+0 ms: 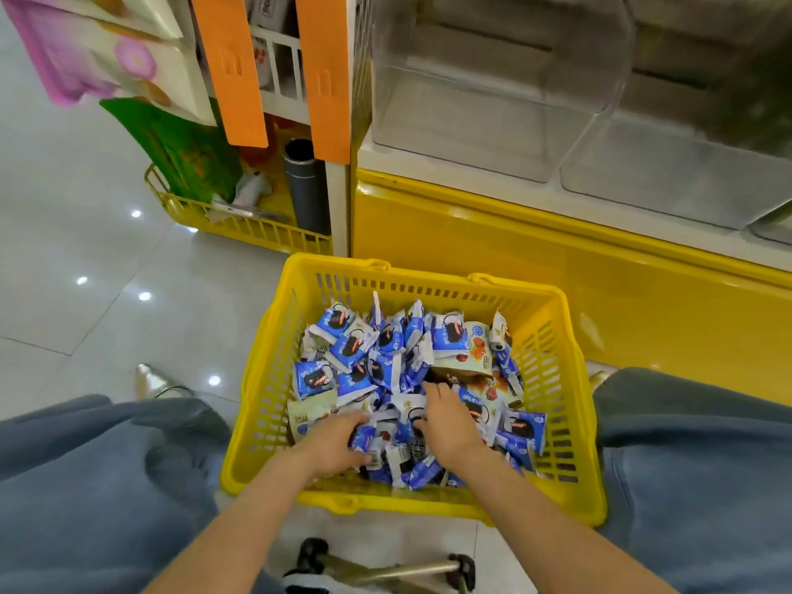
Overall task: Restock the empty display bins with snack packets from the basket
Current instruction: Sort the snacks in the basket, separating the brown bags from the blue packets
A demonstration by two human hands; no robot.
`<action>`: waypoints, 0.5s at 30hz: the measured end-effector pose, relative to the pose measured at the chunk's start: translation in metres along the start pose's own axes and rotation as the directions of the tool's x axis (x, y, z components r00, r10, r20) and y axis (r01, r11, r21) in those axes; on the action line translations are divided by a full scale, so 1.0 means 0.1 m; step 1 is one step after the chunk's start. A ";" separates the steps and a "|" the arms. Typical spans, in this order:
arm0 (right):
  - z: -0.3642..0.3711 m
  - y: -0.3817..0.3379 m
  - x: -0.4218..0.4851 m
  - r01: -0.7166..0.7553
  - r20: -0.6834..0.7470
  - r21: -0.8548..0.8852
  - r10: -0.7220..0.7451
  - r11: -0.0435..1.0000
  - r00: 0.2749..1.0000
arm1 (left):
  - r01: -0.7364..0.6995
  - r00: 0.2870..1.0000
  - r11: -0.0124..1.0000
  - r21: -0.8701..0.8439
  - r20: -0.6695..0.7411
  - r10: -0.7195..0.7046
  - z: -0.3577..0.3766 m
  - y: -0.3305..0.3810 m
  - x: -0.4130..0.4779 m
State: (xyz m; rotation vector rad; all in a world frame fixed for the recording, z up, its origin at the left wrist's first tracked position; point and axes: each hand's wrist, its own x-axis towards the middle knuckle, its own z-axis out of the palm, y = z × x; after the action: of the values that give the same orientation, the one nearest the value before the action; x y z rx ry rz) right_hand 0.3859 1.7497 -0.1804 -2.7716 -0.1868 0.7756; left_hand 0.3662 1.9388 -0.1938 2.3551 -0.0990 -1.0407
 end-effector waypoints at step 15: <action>-0.29 -0.02 -0.21 -0.026 -0.057 0.669 0.087 0.743 0.995 | 0.175 0.965 0.956 -0.234 -0.154 -0.214 -0.08 -0.02 -0.11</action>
State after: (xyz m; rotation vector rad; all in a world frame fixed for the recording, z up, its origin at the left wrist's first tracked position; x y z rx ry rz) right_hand 0.3828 1.7411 -0.1456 -2.1124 0.1719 0.5803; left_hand 0.3637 1.9476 -0.1836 2.2742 0.3069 -0.8747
